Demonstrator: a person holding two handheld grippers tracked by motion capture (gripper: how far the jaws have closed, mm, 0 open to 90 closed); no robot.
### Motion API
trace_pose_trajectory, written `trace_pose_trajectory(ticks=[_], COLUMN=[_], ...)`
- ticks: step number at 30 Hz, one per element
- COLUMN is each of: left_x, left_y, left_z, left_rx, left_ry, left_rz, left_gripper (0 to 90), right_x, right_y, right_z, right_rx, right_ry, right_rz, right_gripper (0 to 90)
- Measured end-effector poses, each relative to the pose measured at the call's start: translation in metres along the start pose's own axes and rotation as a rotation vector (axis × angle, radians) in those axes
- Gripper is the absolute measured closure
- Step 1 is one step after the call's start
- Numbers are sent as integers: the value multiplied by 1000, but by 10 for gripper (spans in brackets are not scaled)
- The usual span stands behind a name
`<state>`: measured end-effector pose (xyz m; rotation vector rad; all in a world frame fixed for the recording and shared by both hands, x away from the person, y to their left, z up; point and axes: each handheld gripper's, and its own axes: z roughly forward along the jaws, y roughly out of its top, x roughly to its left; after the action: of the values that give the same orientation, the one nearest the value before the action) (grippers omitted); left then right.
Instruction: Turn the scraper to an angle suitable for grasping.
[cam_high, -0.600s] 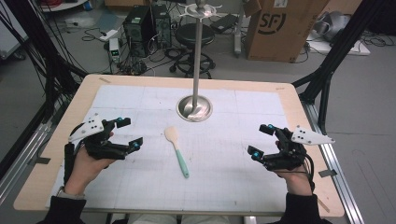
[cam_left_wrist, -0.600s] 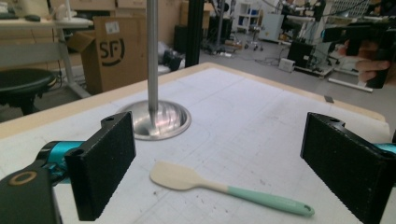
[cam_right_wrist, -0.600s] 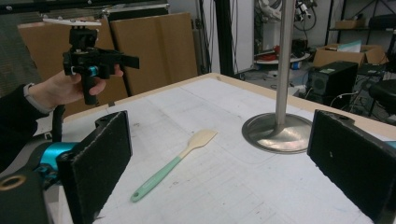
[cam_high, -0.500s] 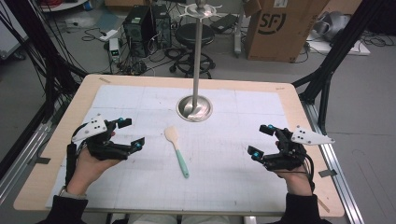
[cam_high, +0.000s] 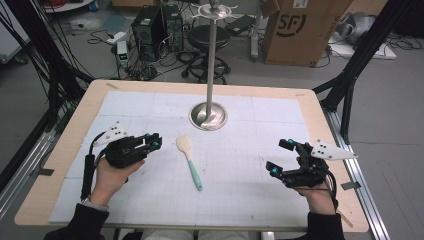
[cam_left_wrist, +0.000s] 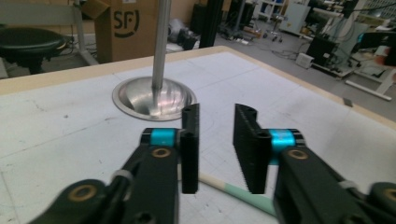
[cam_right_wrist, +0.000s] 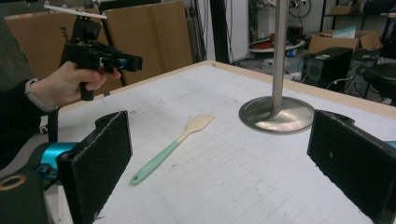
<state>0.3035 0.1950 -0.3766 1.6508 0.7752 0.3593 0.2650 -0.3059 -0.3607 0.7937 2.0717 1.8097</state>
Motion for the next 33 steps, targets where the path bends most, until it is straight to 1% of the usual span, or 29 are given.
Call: trace_pose_trajectory(ticks=[2,4,8,11,13,14,16,18,19,20,21,23,24,25,27,29,31,33], left_x=[-1,-2,-2,-2,-1,-1,-3,-4,-5,-5,-5,-4,-5,-5,-3,-1,1,1], left_y=[-1,-3,-7,-10,-11,-11,-12,-13,-13,-13,-13,-14,-14,-13,-13,-14,-16,-18], left_z=[4,9,21,35,46,52,64,73,81,81,85,96,101,106,113,119,124,128], left_rx=[11,25,54,81,104,122,163,190,207,207,215,234,254,280,298,332,349,373], left_ry=[16,13,1,-34,-45,-54,-54,-68,-77,-77,-83,-112,-110,-101,-100,-78,-72,-66], left_rz=[19,41,67,77,85,87,106,121,133,133,127,81,103,134,114,120,113,133], left_gripper=[848,891,898,899,899,899,899,899,899,899,899,898,898,898,898,898,897,897], right_x=[1,3,5,5,6,7,7,9,9,10,10,10,10,9,8,8,7,7], right_y=[-1,-1,-2,-6,-8,-9,-11,-12,-11,-11,-11,-11,-11,-11,-12,-13,-13,-11], right_z=[-2,-4,-10,-12,-11,-11,-11,-11,-11,-12,-12,-13,-13,-13,-13,-13,-13,-12], right_rx=[0,-1,-3,6,21,29,39,51,54,60,60,57,54,55,62,61,56,50], right_ry=[-6,-10,-17,-22,-19,-18,-18,-18,-18,-17,-17,-26,-26,-26,-23,-29,-34,-27], right_rz=[0,-2,-1,4,5,8,5,4,-3,-6,-6,-5,-3,-7,-2,-4,-4,-1], right_gripper=[55,55,55,54,55,55,55,55,55,55,55,55,55,55,55,55,55,55])
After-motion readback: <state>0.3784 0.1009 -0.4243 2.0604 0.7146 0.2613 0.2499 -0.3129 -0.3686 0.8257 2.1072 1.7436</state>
